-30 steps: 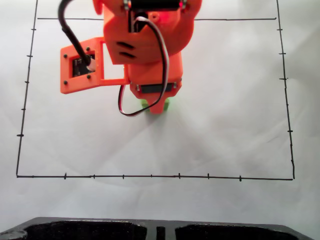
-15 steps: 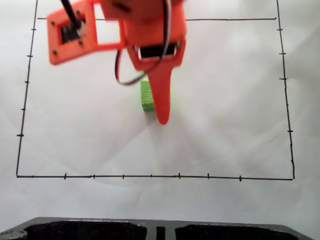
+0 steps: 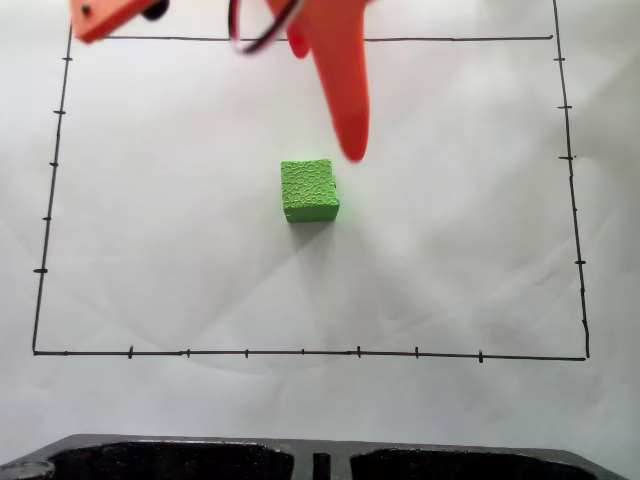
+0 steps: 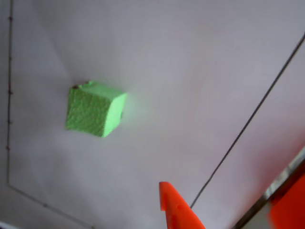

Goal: Grasp the colored block, Place it on the black dot, and then return the arm to the default position.

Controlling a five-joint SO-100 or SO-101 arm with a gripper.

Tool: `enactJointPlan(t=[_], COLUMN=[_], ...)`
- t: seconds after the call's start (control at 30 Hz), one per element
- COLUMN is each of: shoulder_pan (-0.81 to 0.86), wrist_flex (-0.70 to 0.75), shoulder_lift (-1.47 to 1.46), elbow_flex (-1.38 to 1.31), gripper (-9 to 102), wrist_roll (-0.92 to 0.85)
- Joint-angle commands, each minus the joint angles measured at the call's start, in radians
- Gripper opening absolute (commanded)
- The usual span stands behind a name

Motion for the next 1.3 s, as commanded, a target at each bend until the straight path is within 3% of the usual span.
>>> enactJointPlan(t=[0.0,0.1,0.23,0.43,0.53,0.8,1.27], shoulder_pan=[0.026,0.038,0.067,0.081,0.034,0.017,-0.021], wrist_flex=[0.009,0.009,-0.046,-0.147,-0.183,-0.273,-0.275], shoulder_lift=[0.14,0.21,0.351,0.495,0.514,0.611,0.632], elbow_flex=[0.058,0.106,0.224,0.36,0.399,0.538,0.56], gripper=[48,47,37,8,0,0,0], wrist_roll=[-0.043,-0.061,-0.058,0.012,0.061,0.081,0.149])
